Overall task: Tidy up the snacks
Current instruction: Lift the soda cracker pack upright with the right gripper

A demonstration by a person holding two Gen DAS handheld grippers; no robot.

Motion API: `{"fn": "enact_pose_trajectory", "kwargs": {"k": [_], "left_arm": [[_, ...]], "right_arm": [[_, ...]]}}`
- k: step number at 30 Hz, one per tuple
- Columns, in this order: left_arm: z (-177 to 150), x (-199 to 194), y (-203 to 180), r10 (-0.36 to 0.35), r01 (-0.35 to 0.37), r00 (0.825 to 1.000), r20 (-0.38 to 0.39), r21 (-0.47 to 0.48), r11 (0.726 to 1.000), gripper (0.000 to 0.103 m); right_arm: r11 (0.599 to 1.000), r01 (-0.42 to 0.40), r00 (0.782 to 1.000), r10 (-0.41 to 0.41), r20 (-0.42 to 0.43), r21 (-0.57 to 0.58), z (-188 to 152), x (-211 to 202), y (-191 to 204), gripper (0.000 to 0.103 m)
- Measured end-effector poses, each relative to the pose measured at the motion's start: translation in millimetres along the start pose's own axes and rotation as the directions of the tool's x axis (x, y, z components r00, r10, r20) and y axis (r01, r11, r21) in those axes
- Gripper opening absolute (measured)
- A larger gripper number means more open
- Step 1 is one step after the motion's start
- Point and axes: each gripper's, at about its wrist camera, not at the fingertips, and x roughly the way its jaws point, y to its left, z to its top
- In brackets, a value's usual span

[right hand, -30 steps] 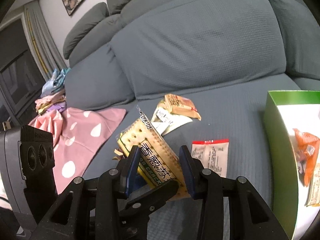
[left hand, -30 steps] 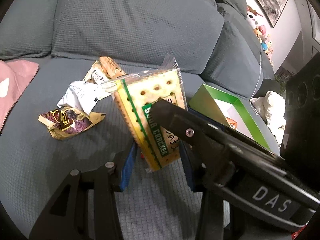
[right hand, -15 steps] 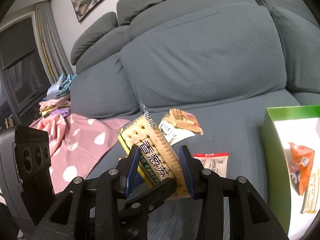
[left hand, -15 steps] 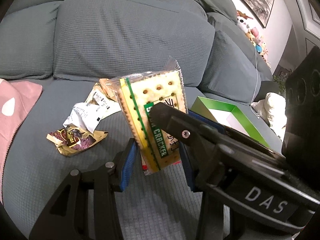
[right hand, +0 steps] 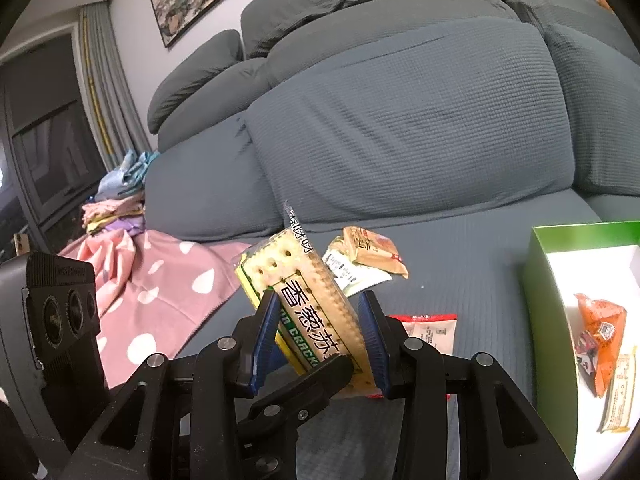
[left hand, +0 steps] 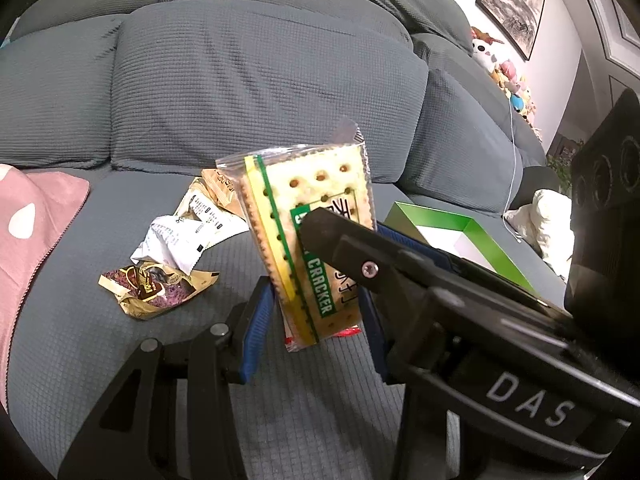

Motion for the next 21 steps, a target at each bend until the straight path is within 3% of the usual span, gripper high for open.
{"fn": "enact_pose_trajectory", "kwargs": {"k": [14,21], "left_arm": [[-1,-2,-3,0.007,-0.007,0.999,0.050,-0.010,1.000,0.042],[3,-8,-29,0.069,-0.068,0.993,0.099,-0.010,0.998,0.042]], "right_arm": [[0.999,0.007,1.000,-0.008,-0.012,-0.034,3,-3,2,0.044],[0.997,-0.065,0.998,0.066,0.012,-0.031,12,-19,-12,0.044]]}}
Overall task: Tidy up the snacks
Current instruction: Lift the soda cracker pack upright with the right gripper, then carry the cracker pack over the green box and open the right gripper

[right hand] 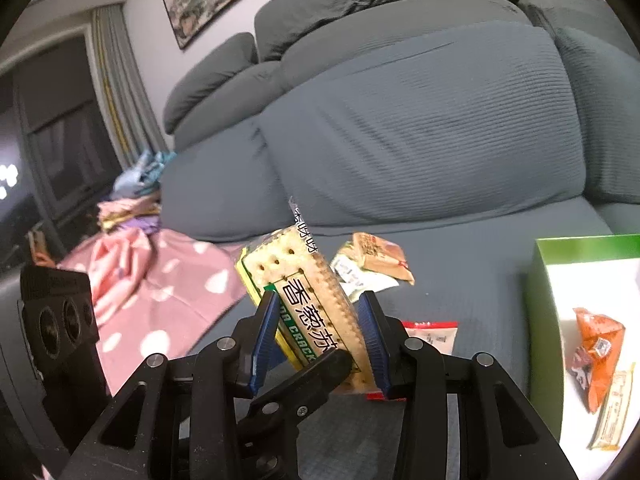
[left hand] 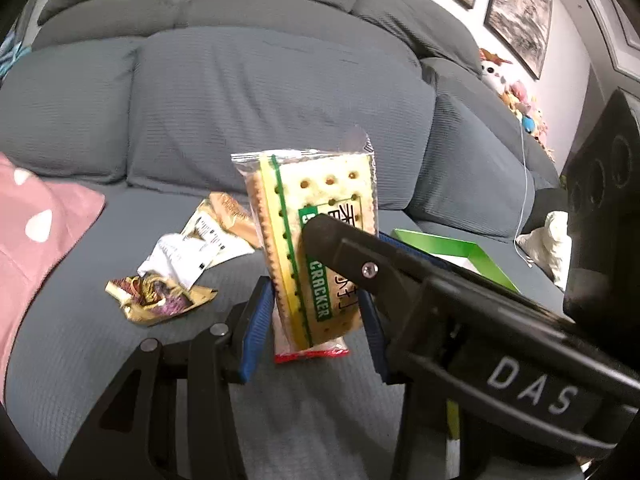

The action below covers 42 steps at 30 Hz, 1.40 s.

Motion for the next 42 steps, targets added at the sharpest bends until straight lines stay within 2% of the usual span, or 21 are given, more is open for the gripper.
{"fn": "enact_pose_trajectory", "kwargs": {"k": [5,11,22,33,42], "left_arm": [[12,1,-24,-0.010,0.009,1.000,0.018,0.054,0.998,0.042],[23,5,-58,-0.071,0.068,0.997,0.031,0.094,0.993,0.042],[32,21,-119,-0.180,0.175,0.984,0.006,0.216,0.961,0.043],[29,58,-153,-0.269,0.287,0.957,-0.106,0.251,0.924,0.042],[20,93,-164,-0.324,0.378,0.911,-0.256,0.198,0.904,0.043]], "right_arm": [[1.000,0.012,0.998,-0.012,0.054,0.009,8,-23,-11,0.045],[0.997,0.046,0.990,-0.053,0.127,0.063,18,-61,-34,0.045],[0.978,0.125,0.965,-0.159,0.207,0.168,24,-111,-71,0.045],[0.909,0.241,0.946,-0.299,0.128,0.340,22,-122,-114,0.045],[0.832,0.333,0.929,-0.370,-0.003,0.444,11,-117,-144,0.045]]}}
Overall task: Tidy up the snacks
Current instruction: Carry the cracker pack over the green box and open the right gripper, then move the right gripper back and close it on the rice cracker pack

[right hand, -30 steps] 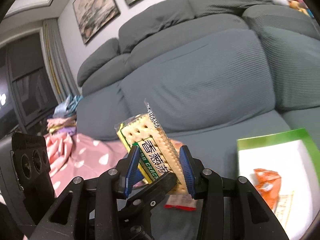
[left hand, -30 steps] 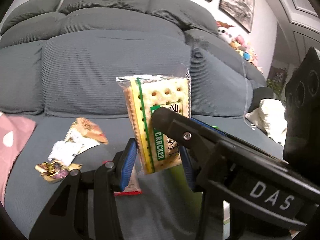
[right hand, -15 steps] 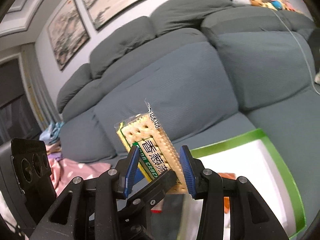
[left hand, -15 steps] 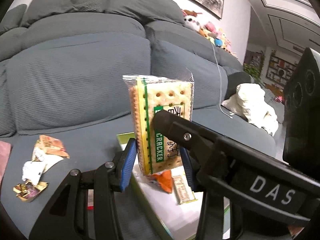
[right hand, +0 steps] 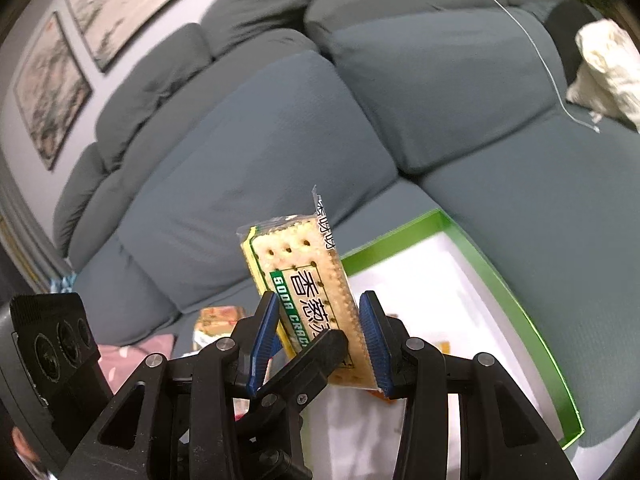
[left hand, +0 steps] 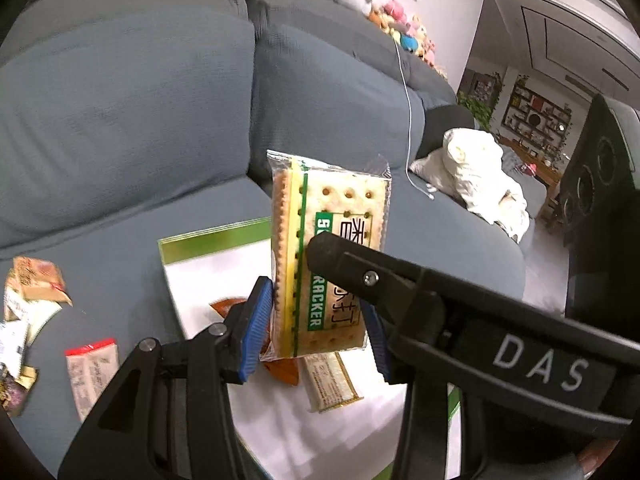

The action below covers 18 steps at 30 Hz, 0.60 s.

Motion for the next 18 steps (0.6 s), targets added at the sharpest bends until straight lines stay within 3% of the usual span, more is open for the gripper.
{"fn": "enact_pose_trajectory", "kwargs": {"k": [7,10,12,15,17,18], "left_arm": [[-5,23,0,-0.062,0.056,0.991,-0.115,-0.055,0.997,0.044],[-8,28,-1,-0.048,0.037,0.986,-0.157,-0.070,0.997,0.048],[-10,23,3,-0.034,0.025,0.990,-0.139,-0.067,0.997,0.051],[-10,8,14,-0.018,0.008,0.993,-0.114,-0.092,0.996,0.056],[-8,-10,25,-0.010,0.001,0.997,-0.076,-0.115,0.993,0.067],[-9,-20,30,-0.008,0.001,0.998,-0.055,-0.129,0.992,0.069]], "right_arm": [[0.991,0.099,0.991,-0.089,-0.102,0.094,1,13,-21,0.045],[0.984,0.128,0.982,-0.108,-0.154,0.123,-2,19,-29,0.045],[0.979,0.128,0.976,-0.096,-0.197,0.156,-3,25,-32,0.045],[0.977,0.147,0.977,-0.120,-0.175,0.153,-4,25,-28,0.045],[0.982,0.146,0.980,-0.127,-0.152,0.119,-4,21,-19,0.046],[0.985,0.134,0.984,-0.119,-0.136,0.107,-4,19,-15,0.057]]}}
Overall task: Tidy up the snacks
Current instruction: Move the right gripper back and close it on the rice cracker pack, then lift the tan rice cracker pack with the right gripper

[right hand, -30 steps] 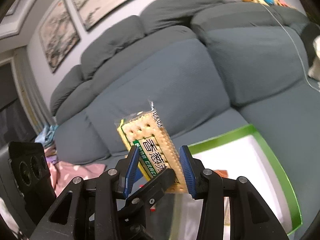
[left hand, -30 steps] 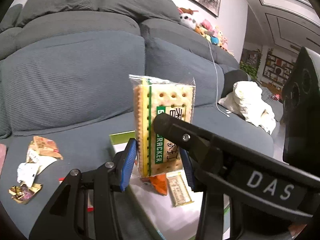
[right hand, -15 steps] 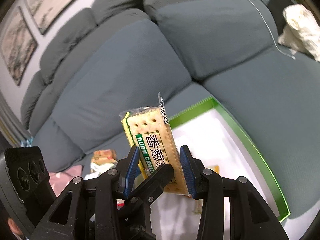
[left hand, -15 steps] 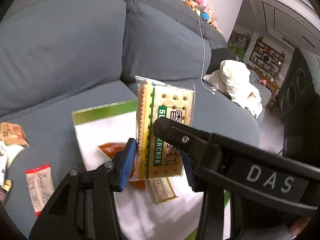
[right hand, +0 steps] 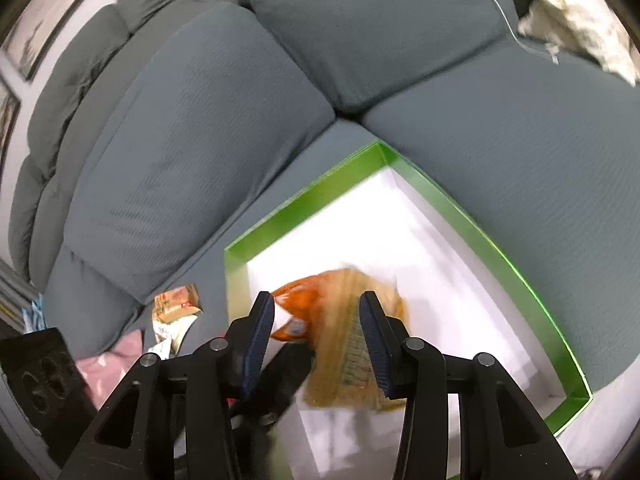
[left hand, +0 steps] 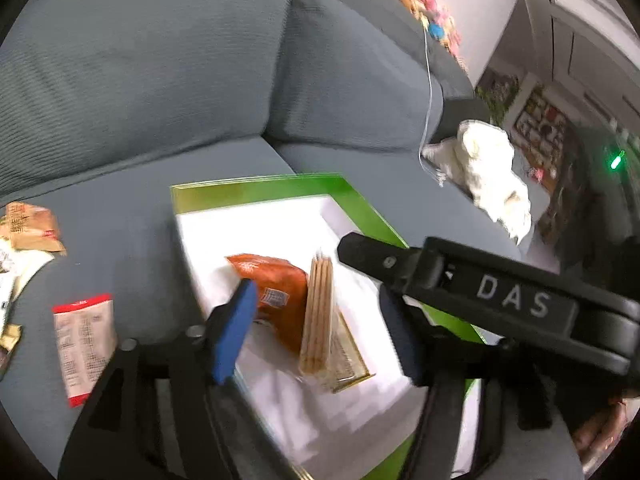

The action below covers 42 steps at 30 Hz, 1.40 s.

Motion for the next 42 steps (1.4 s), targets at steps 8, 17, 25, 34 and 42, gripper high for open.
{"fn": "enact_pose_trajectory", "kwargs": {"k": [8,17,25,34,42], "left_arm": [[-20,-101,86,0.207,-0.190,0.970,0.129,-0.133,0.973,0.093],[-53,-171,224,0.483,-0.403,0.874,0.046,-0.487,0.775,0.093],[-62,-176,271,0.410,-0.352,0.910,-0.053,-0.619,0.702,0.093],[-53,-170,271,0.393,-0.358,0.916,-0.084,-0.613,0.704,0.093],[-53,-160,263,0.426,-0.412,0.897,-0.120,-0.579,0.704,0.093]], "right_arm": [[0.989,-0.111,0.992,0.116,0.050,-0.094,-13,-5,37,0.077],[0.936,-0.341,0.926,0.318,-0.201,-0.087,-33,78,142,0.098],[0.951,-0.166,0.915,0.050,-0.401,-0.261,-24,232,236,0.098],[0.934,-0.181,0.877,0.011,-0.481,-0.310,-32,295,222,0.071],[0.932,-0.145,0.916,-0.001,-0.401,-0.333,-33,230,205,0.061]]}}
